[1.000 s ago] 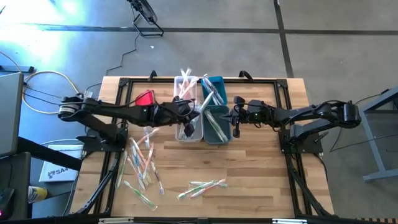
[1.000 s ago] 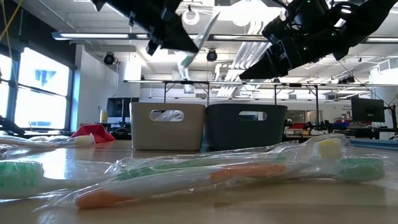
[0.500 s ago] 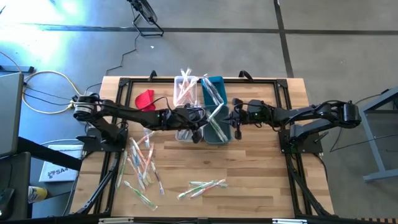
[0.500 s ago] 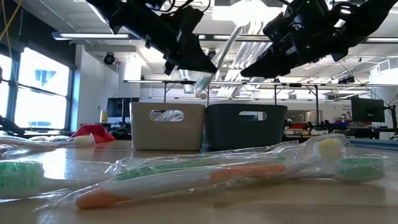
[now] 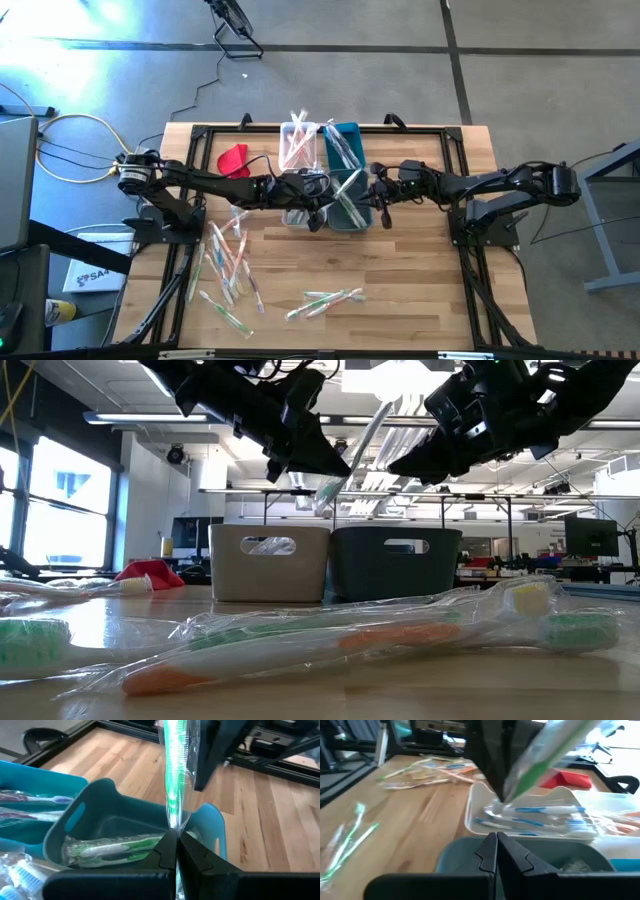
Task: Pick & Place Toothbrushes
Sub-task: Put the green toothbrush into the blue bin
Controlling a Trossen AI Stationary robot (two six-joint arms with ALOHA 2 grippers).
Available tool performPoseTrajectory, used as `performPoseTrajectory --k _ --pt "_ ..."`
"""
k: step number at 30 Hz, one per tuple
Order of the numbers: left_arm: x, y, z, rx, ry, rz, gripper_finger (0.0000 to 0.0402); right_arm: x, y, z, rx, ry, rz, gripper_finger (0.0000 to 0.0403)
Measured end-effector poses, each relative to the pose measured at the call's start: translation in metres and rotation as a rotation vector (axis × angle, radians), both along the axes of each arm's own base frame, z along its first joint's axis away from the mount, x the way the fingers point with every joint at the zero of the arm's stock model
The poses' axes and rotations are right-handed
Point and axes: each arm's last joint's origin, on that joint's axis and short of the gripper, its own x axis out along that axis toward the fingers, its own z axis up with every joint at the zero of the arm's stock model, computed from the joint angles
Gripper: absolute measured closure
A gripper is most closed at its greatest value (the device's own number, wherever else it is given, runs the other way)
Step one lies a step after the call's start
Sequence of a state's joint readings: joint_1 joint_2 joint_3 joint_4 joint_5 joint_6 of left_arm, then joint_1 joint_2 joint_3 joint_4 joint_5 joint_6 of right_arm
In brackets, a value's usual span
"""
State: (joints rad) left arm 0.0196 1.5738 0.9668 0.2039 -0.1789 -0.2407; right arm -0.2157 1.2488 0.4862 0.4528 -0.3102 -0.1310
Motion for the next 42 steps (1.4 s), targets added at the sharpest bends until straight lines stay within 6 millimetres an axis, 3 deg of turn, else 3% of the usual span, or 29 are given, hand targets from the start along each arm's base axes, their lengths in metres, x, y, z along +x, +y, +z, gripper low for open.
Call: performPoseTrajectory --k 6,15,20,28,33,42 --pt "0.0 -0.001 0.0 -0.017 0.003 -0.031 0.0401 0.002 0.001 0.006 0.029 -0.061 -0.011 0.0384" --pt "0.001 -0.002 0.001 -0.047 -0.014 -0.046 0.0401 0.006 0.014 0.013 0.004 -0.129 -0.062 0.0265" --pt "0.001 -0.002 0.001 -0.047 -0.014 -0.046 0.0401 0.008 0.02 0.018 0.027 -0.185 -0.045 0.0225" --pt "0.001 -0.004 0.001 -0.071 -0.016 -0.103 0.0401 0.012 0.016 0.013 0.105 -0.176 -0.172 0.0215" --pt "0.001 -0.004 0.001 -0.071 -0.016 -0.103 0.0401 0.014 0.016 0.004 0.159 -0.117 -0.111 0.0216" --pt "0.001 -0.004 0.0 -0.067 -0.006 -0.105 0.0401 0.013 0.021 0.005 0.215 -0.103 -0.072 0.0216"
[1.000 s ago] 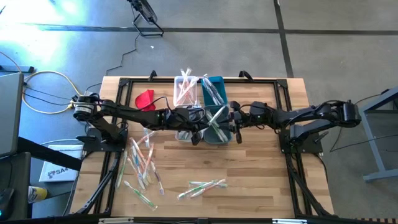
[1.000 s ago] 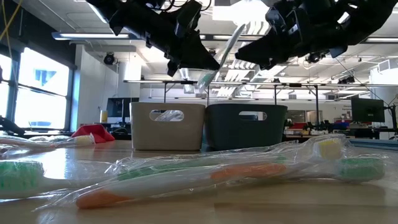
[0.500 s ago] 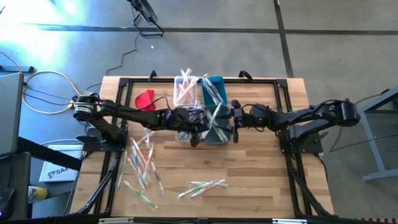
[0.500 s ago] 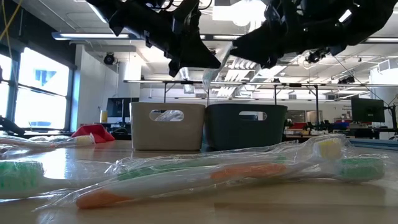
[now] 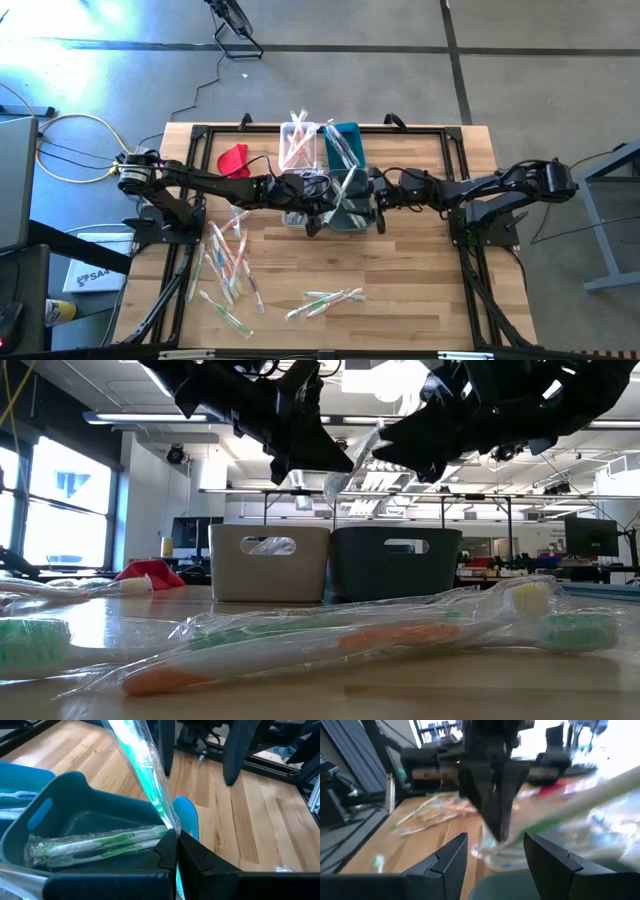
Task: Pick & Place Toothbrushes
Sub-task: Put the green toothbrush into the blue bin
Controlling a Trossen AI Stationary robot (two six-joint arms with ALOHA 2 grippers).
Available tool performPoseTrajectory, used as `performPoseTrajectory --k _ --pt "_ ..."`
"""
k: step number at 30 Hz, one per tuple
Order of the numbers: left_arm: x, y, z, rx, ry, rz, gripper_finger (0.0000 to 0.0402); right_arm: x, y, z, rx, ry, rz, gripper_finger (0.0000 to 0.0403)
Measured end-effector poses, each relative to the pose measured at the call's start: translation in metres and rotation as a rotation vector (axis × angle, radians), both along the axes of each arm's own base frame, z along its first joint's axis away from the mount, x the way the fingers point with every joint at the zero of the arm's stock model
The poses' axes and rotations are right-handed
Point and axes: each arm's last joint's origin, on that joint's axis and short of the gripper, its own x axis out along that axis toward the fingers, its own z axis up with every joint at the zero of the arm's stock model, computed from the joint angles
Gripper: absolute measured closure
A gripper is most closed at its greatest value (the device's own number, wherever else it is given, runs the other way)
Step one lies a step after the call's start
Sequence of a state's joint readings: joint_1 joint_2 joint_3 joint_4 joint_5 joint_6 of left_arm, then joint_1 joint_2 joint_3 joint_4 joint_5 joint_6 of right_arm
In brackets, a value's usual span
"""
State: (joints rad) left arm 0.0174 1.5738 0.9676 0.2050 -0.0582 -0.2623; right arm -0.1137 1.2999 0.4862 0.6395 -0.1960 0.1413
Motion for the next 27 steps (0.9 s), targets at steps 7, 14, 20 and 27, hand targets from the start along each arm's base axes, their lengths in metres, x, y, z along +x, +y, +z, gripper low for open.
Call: performPoseTrajectory --k 7,14,20,27 --pt "0.0 0.0 0.0 0.003 -0.003 -0.001 0.0401 -0.002 -0.009 -0.004 0.083 0.05 -0.042 0.0216" --pt "0.0 0.0 0.001 0.002 -0.012 -0.003 0.0401 0.0 -0.017 -0.007 0.106 0.043 -0.07 0.0216" --pt "0.0 0.0 0.001 0.001 -0.008 -0.006 0.0401 0.012 -0.017 -0.015 0.134 -0.03 0.007 0.0216" --pt "0.0 0.0 -0.001 -0.007 0.008 -0.006 0.0401 0.016 -0.018 -0.011 0.128 -0.136 -0.002 0.0216"
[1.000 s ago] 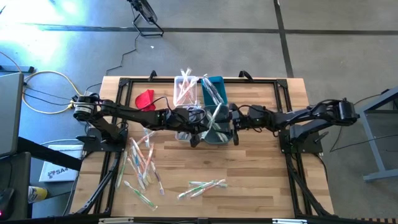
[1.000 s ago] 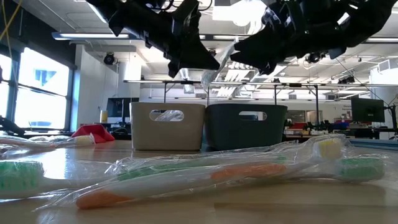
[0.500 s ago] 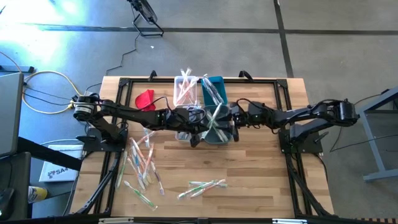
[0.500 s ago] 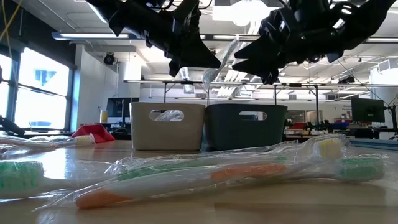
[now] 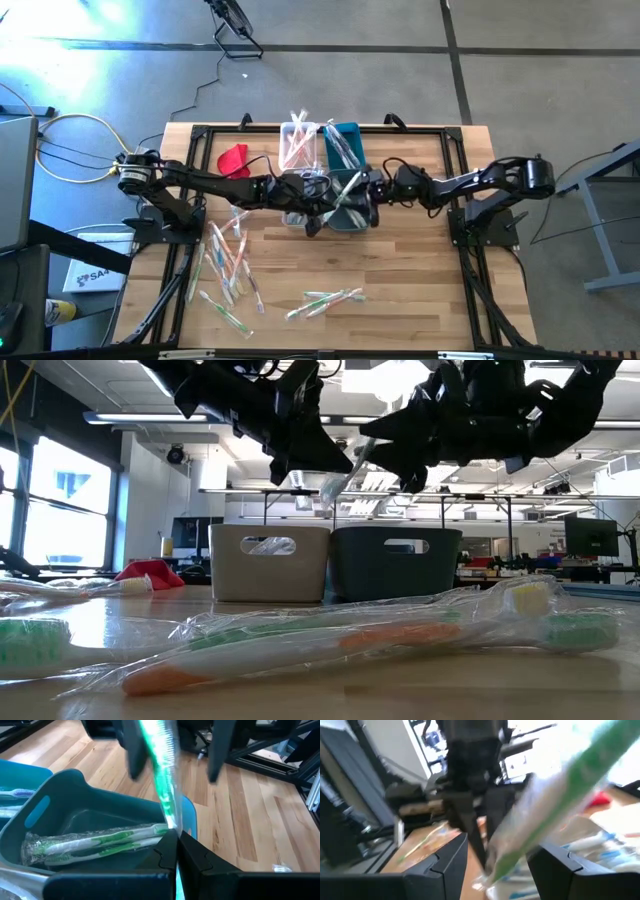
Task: Pick & Place Toothbrushes
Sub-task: Put the green toothbrush into the blue bin
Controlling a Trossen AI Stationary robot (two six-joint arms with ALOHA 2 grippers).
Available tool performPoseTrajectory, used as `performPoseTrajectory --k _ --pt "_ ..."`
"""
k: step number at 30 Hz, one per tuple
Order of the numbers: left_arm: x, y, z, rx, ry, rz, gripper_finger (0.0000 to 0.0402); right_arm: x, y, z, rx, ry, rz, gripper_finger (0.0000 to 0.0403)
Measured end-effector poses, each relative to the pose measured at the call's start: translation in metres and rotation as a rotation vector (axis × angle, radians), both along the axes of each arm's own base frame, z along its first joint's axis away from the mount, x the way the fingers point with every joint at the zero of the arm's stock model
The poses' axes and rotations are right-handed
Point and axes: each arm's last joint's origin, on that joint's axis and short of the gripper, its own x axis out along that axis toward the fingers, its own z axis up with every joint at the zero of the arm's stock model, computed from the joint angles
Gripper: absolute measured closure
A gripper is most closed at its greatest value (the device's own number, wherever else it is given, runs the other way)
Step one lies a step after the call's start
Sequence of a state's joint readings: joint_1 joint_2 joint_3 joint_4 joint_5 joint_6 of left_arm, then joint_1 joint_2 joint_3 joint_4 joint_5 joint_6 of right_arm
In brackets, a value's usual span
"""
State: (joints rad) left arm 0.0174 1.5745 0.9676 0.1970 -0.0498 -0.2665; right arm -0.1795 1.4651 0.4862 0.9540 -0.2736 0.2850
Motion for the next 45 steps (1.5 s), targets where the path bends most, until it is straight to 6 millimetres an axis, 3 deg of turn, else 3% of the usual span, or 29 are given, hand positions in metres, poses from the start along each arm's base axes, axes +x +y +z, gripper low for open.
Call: performPoseTrajectory --k 10,24,39,45 --pt "-0.0007 0.0 -0.0016 -0.001 0.018 0.0 0.0401 0.0001 -0.001 0.005 -0.037 -0.054 -0.035 0.0225" --pt "-0.0009 0.0012 -0.0019 0.002 0.022 0.009 0.0401 0.0002 -0.0015 0.0043 -0.075 -0.049 -0.061 0.0362" --pt "-0.001 0.002 -0.0019 0.02 0.022 0.05 0.0399 0.0002 -0.0019 0.0039 -0.088 -0.045 -0.068 0.0363" --pt "-0.001 0.0024 -0.0017 0.021 0.02 0.06 0.036 0.0002 -0.002 0.003 -0.087 -0.036 -0.069 0.0362"
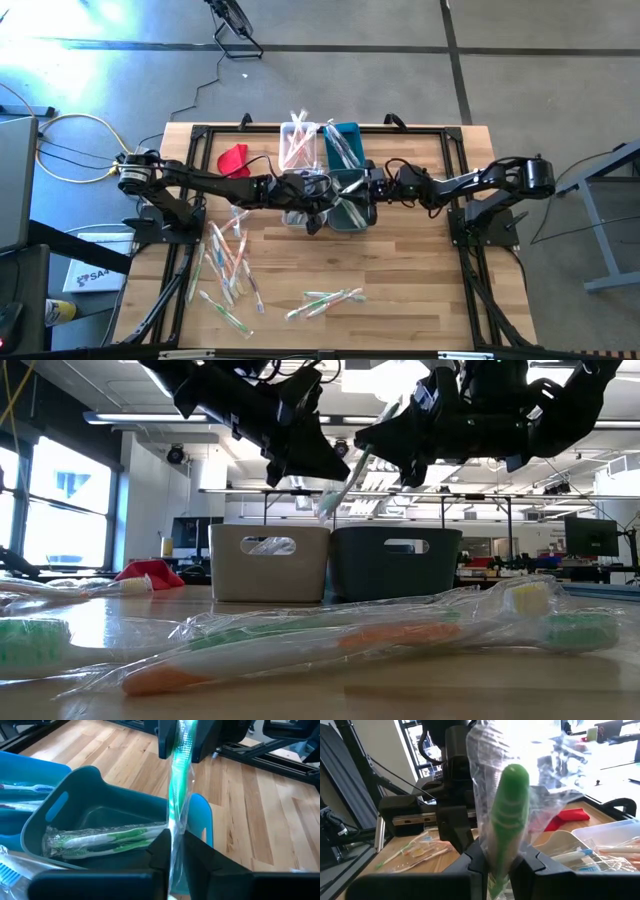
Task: Pick & Place Toothbrushes
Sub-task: Put the green toothbrush into the blue bin
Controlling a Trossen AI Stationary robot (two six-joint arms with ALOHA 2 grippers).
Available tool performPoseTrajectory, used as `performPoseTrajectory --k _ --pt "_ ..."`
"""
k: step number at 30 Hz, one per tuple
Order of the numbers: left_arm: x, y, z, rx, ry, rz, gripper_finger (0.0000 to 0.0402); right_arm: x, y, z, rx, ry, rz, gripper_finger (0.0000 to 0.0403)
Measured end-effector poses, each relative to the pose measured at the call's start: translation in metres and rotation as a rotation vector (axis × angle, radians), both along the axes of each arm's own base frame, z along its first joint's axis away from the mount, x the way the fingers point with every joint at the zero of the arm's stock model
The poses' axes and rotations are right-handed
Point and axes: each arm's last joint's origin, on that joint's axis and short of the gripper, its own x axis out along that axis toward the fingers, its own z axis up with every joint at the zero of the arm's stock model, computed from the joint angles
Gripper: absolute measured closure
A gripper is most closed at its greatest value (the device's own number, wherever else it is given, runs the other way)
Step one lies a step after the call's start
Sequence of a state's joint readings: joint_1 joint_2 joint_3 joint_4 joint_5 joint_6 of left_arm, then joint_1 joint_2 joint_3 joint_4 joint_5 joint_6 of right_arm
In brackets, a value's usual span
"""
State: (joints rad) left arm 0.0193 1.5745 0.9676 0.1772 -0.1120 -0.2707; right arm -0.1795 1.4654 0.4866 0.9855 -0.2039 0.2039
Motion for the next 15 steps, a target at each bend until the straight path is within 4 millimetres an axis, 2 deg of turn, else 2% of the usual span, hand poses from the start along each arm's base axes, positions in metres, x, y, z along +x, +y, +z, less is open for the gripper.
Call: performPoseTrajectory --k 6,15 --pt "0.0 0.0001 0.0001 0.001 -0.001 0.002 0.0311 0.0 0.0002 -0.0004 0.001 0.004 0.003 0.0362" --pt "0.0 0.0001 0.0 0.001 0.0 0.003 0.0302 0.0 0.0002 -0.0004 0.001 0.004 0.004 0.0362"
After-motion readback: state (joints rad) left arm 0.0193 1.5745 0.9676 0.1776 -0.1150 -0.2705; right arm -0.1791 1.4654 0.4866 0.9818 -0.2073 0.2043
